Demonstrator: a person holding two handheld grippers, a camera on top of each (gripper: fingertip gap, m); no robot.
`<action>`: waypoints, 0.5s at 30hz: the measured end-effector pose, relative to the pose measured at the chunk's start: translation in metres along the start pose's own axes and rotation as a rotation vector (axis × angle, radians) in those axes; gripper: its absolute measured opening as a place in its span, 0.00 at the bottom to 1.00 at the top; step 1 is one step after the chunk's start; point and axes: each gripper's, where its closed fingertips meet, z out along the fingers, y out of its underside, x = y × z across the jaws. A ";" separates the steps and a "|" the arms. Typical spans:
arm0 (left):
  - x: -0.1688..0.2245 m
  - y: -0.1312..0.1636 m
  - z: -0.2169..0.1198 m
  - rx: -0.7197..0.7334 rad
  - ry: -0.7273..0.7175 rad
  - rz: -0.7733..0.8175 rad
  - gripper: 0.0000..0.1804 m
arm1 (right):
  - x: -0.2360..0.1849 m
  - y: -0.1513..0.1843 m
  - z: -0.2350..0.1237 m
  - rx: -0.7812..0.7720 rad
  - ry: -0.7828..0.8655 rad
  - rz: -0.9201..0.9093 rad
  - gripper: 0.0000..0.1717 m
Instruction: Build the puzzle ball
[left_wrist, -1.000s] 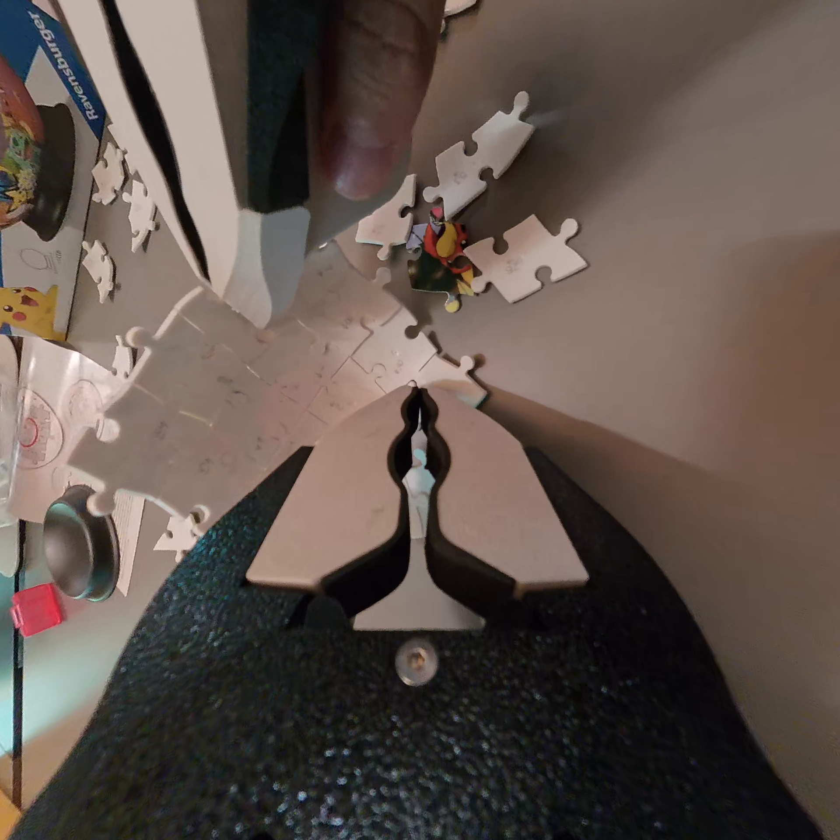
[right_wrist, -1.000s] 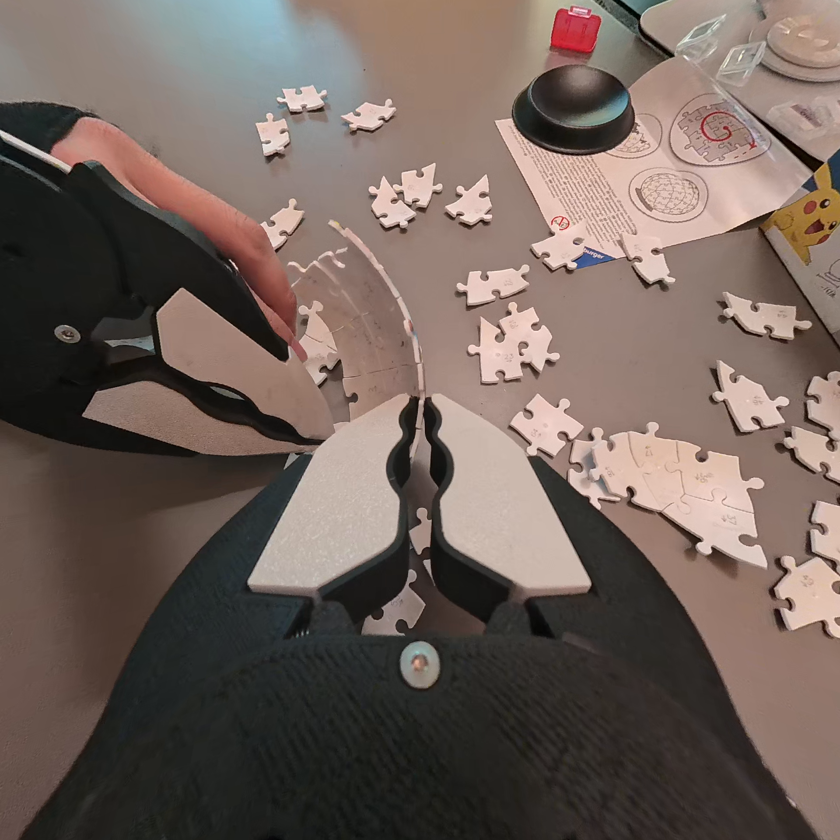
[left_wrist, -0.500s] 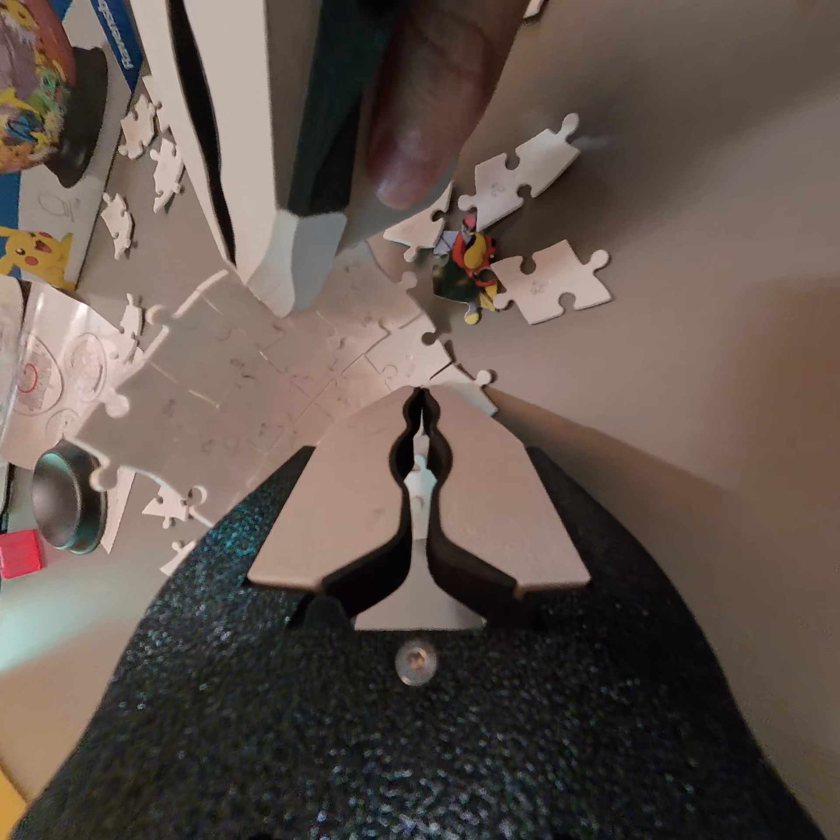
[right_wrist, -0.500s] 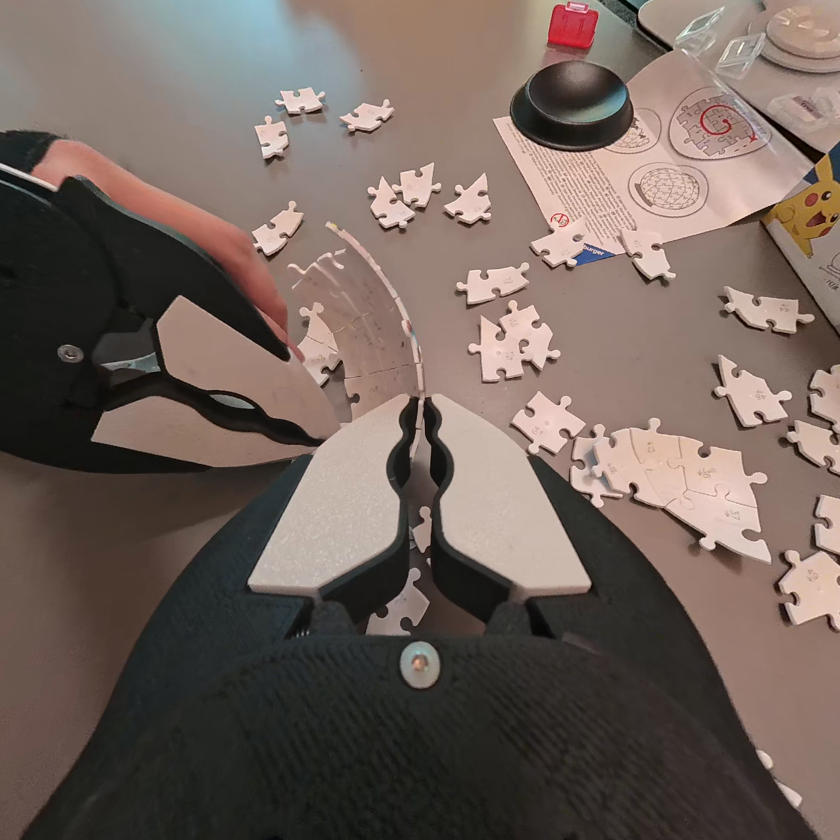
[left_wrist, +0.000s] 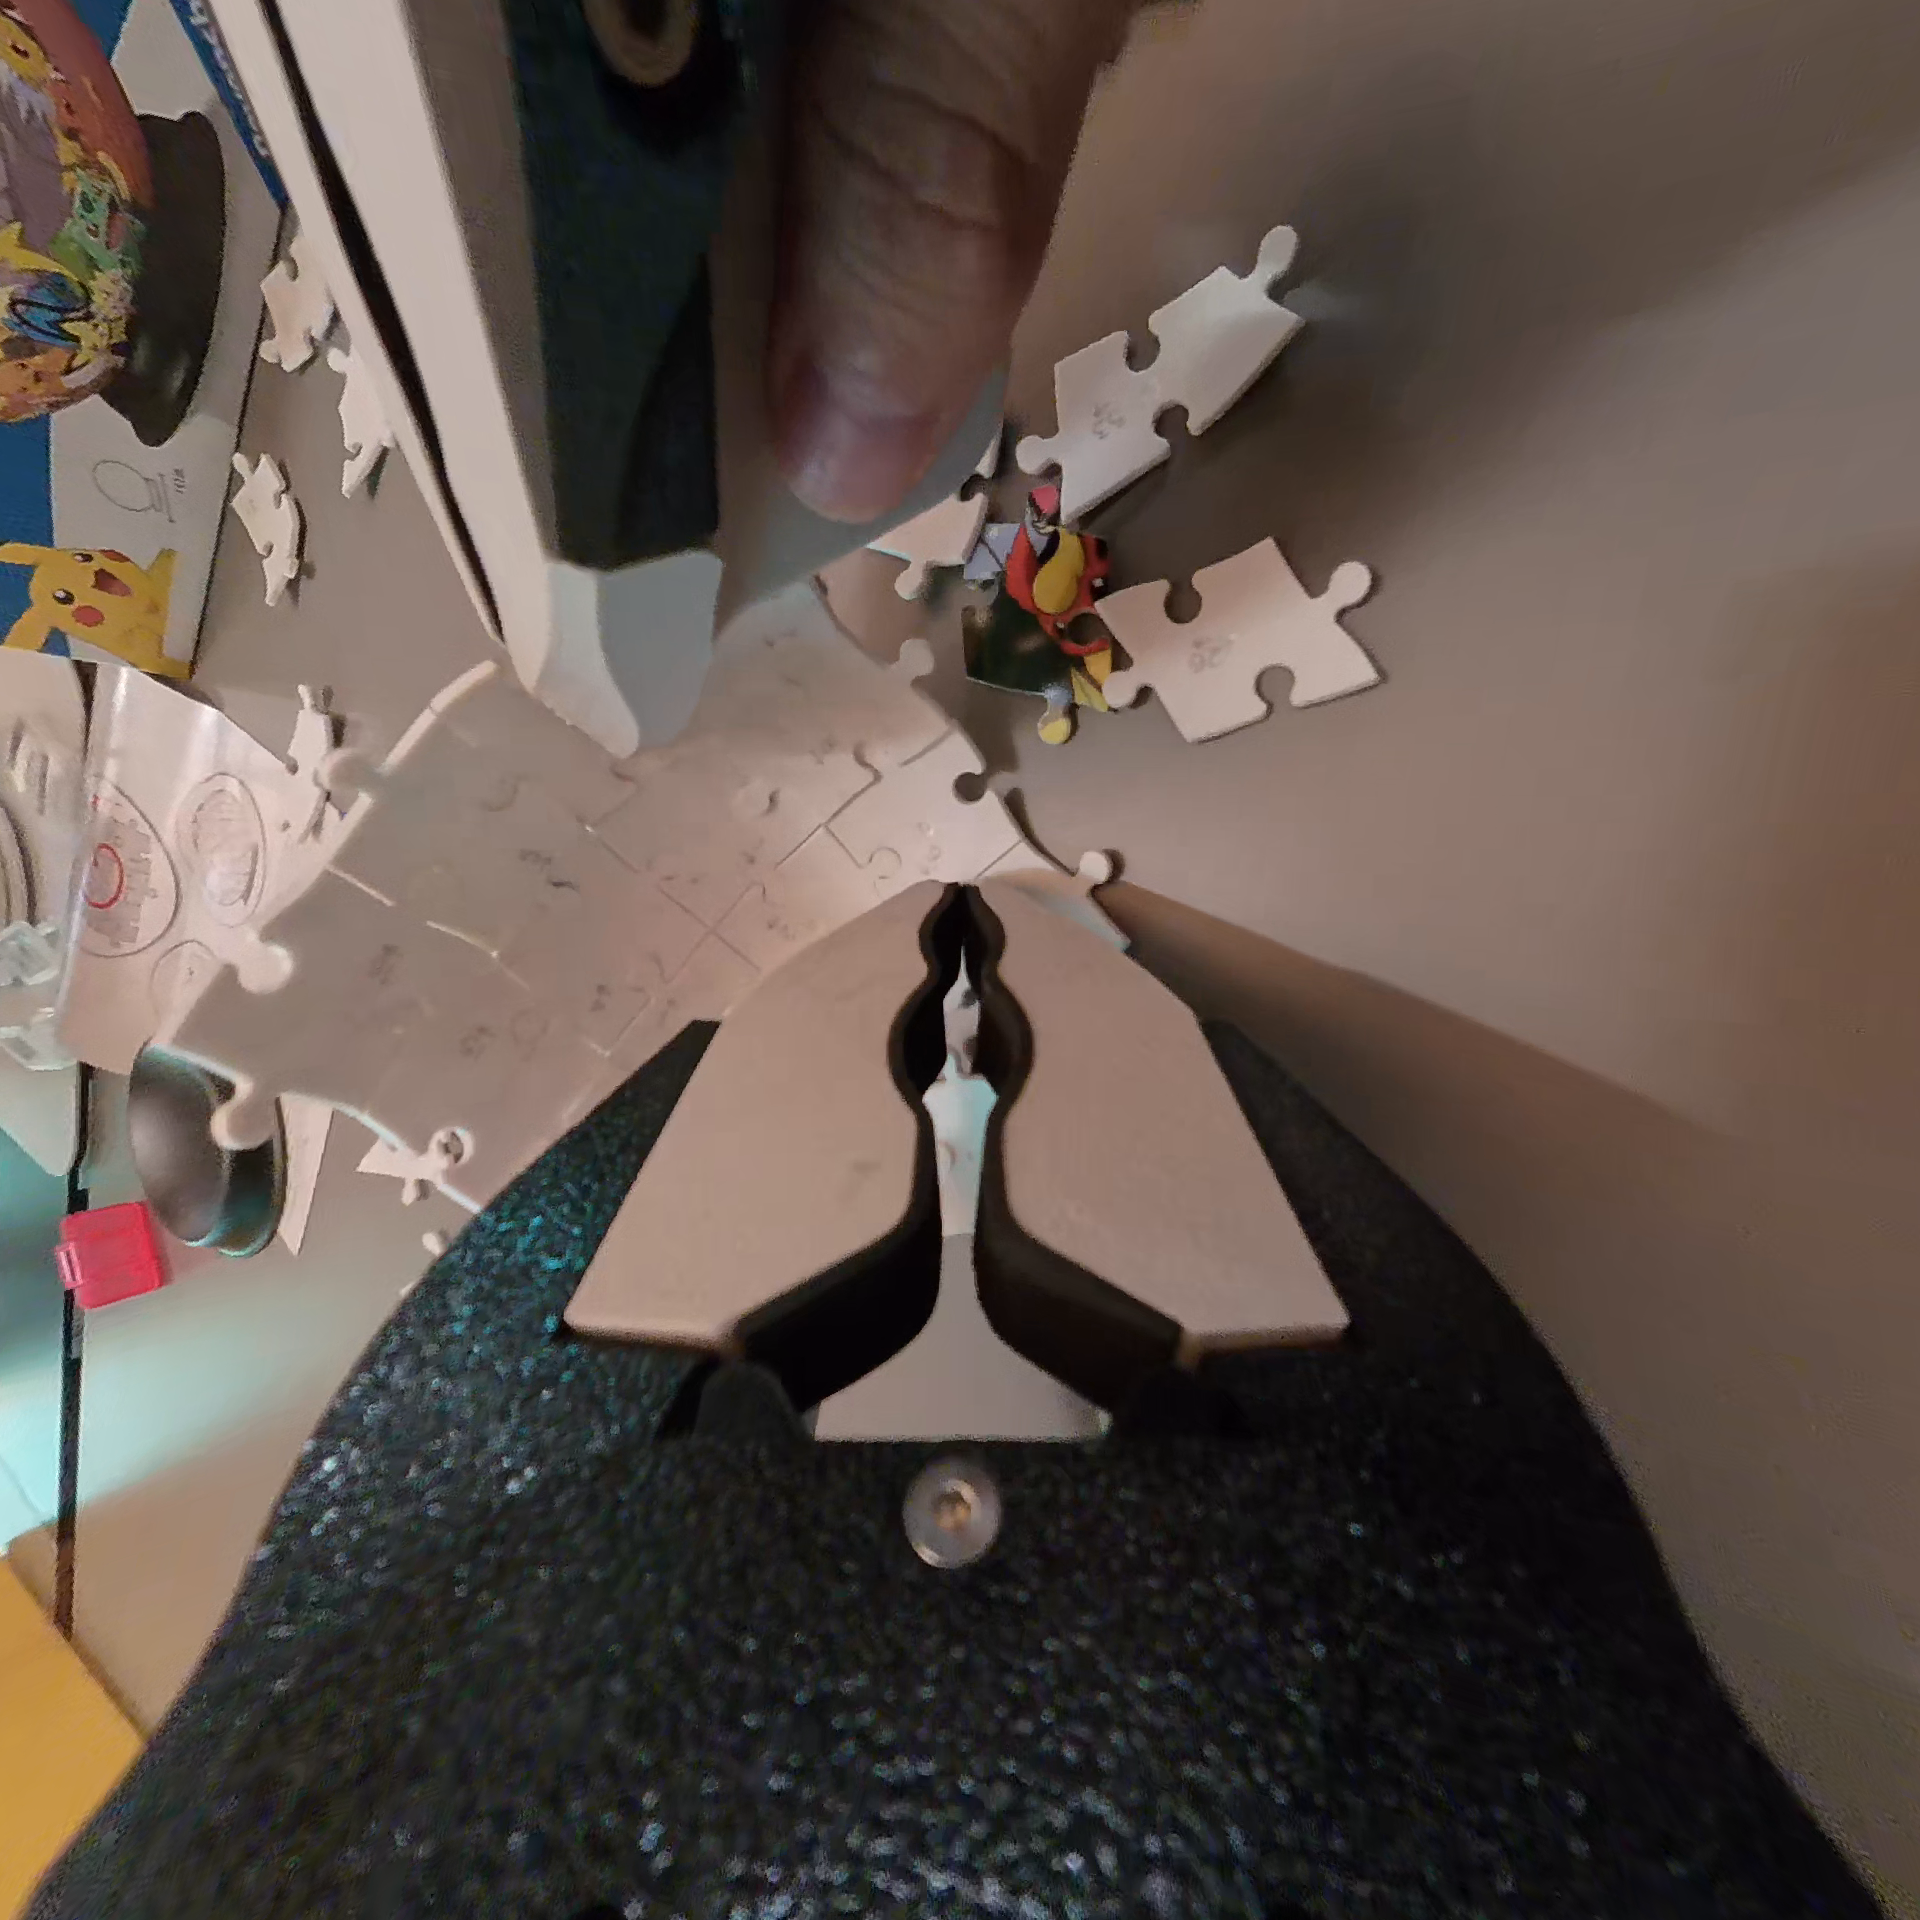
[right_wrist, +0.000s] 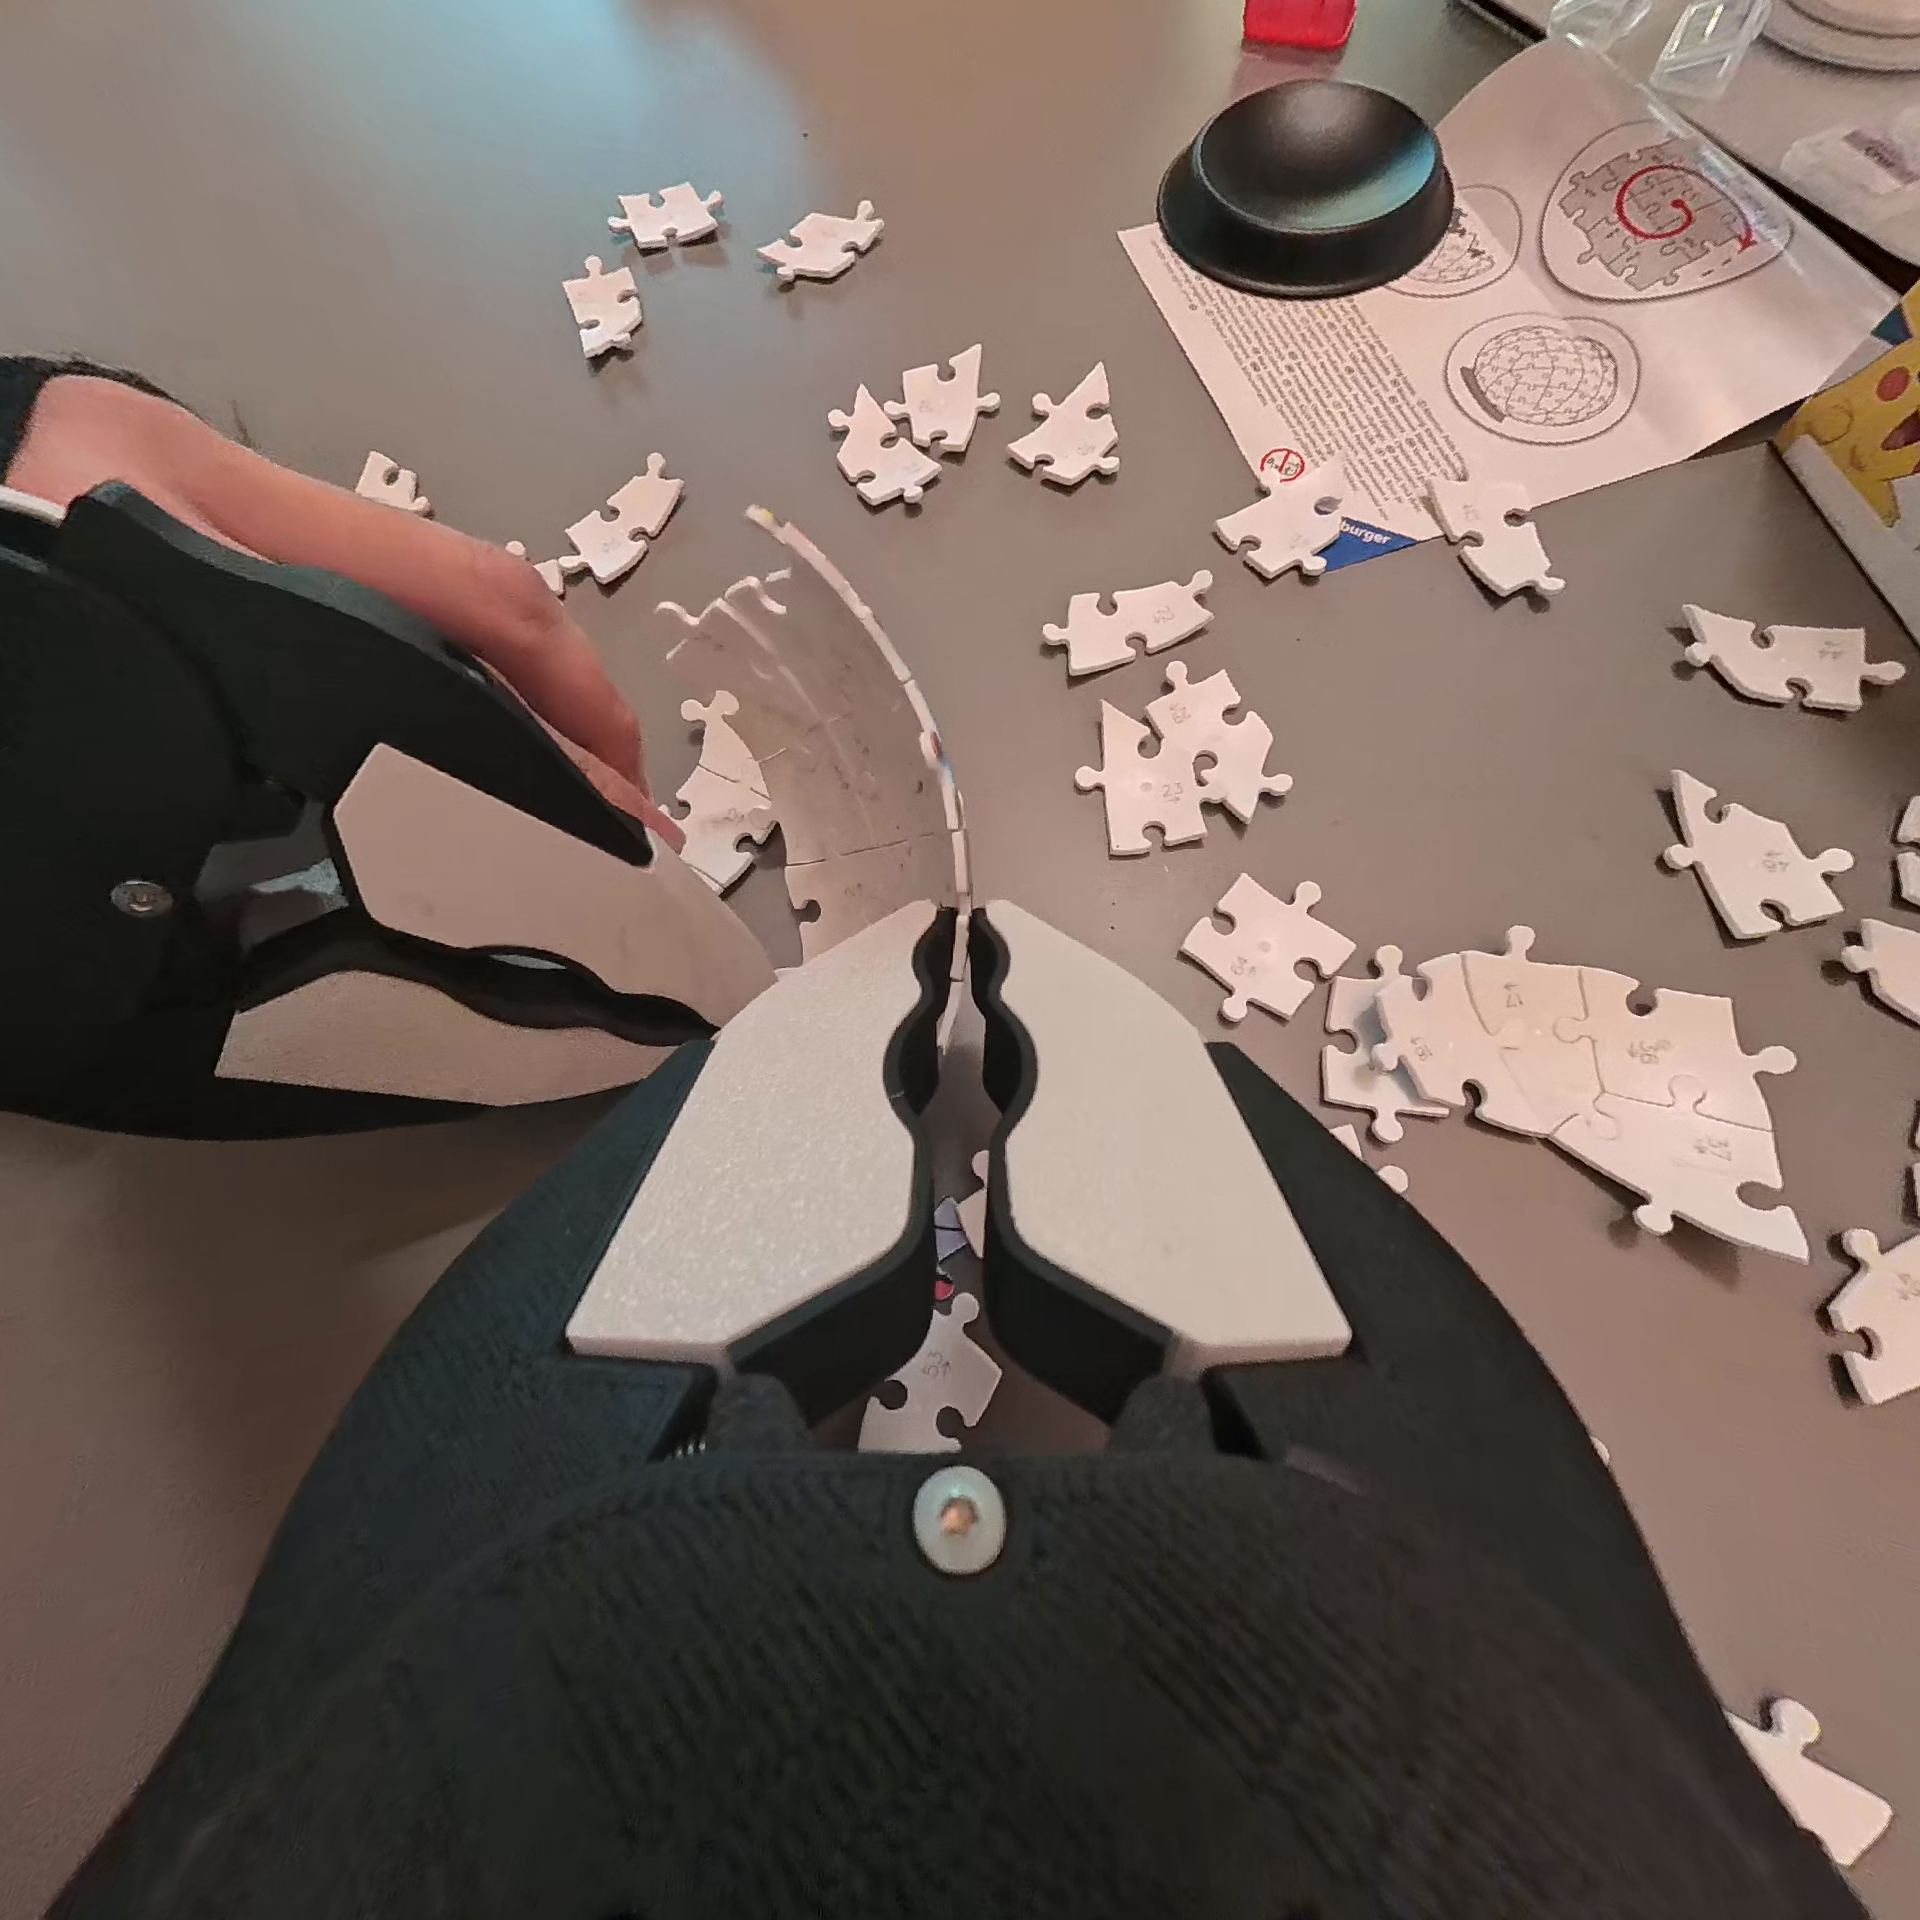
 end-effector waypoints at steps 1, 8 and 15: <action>0.000 0.000 0.000 -0.001 0.005 -0.004 0.00 | 0.000 0.000 0.000 -0.003 0.003 -0.001 0.02; -0.009 -0.007 -0.009 0.113 -0.010 -0.143 0.00 | 0.001 0.001 -0.001 -0.002 0.004 0.001 0.02; -0.014 -0.005 -0.019 0.107 -0.012 -0.164 0.00 | 0.001 0.000 0.001 0.002 0.000 0.004 0.02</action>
